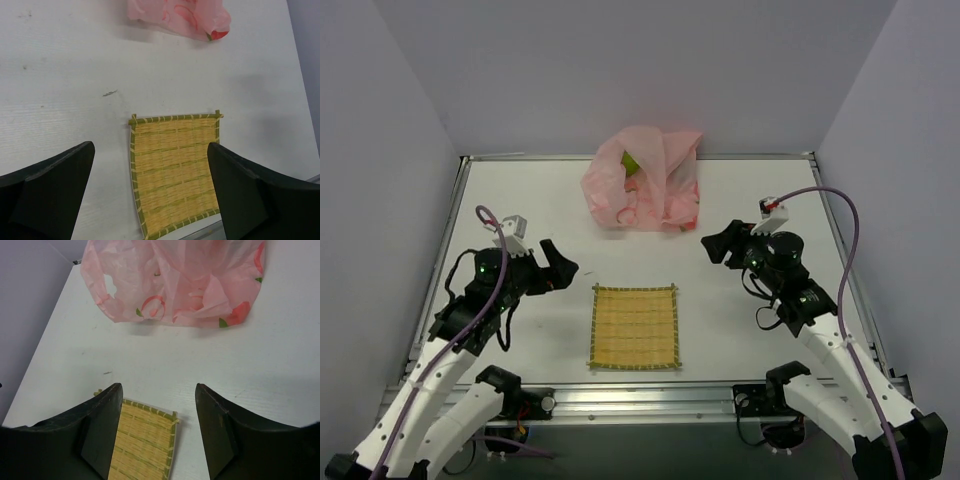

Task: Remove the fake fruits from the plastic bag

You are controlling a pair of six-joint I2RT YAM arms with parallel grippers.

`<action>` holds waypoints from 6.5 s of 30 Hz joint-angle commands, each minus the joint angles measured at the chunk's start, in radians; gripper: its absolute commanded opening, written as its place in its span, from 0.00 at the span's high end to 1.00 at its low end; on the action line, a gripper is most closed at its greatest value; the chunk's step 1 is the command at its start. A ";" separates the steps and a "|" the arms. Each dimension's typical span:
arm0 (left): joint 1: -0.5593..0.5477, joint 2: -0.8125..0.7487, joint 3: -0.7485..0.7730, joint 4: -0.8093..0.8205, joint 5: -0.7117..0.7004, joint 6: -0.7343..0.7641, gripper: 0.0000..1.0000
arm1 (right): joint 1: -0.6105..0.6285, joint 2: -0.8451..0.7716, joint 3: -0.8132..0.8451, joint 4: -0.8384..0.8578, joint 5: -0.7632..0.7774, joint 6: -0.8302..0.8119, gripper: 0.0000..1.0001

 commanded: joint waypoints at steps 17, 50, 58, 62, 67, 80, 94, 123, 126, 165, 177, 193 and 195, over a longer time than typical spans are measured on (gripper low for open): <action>0.019 0.705 0.295 0.490 -0.148 0.009 0.06 | 0.078 0.560 0.165 0.277 0.165 -0.076 0.09; 0.039 0.937 0.244 0.807 -0.121 0.063 0.97 | 0.168 0.793 0.352 0.317 0.462 -0.208 1.00; -0.067 0.777 0.054 0.820 -0.150 0.020 0.98 | 0.150 0.589 0.209 0.190 0.609 -0.189 1.00; -0.150 0.704 -0.008 0.801 -0.217 0.012 0.98 | 0.141 0.483 0.152 0.134 0.697 -0.147 1.00; -0.215 0.632 -0.034 0.792 -0.259 -0.006 0.98 | 0.080 0.434 0.124 0.103 0.764 -0.101 1.00; -0.291 0.746 0.038 0.878 -0.193 -0.055 0.98 | 0.010 0.321 0.233 -0.014 0.482 -0.162 0.27; -0.256 0.817 0.172 0.881 -0.188 -0.084 0.98 | 0.346 0.183 0.227 -0.084 0.363 -0.105 0.86; -0.189 0.880 0.146 0.740 -0.392 -0.025 0.98 | 0.353 1.110 0.554 0.489 0.665 0.033 0.34; -0.189 0.900 0.147 0.760 -0.377 -0.029 0.98 | 0.336 1.164 0.584 0.489 0.653 0.060 0.20; -0.064 0.918 0.149 0.935 -0.118 -0.087 0.98 | 0.345 0.893 0.273 0.549 0.297 0.036 0.62; -0.073 0.843 0.031 1.014 -0.064 -0.124 0.98 | 0.659 0.527 0.003 0.372 0.364 0.015 0.61; -0.146 0.737 -0.077 1.010 -0.136 -0.135 0.98 | 0.931 0.763 0.008 0.455 0.685 0.056 0.49; -0.146 0.725 -0.081 1.005 -0.136 -0.132 0.98 | 0.937 0.753 0.008 0.430 0.695 0.051 0.33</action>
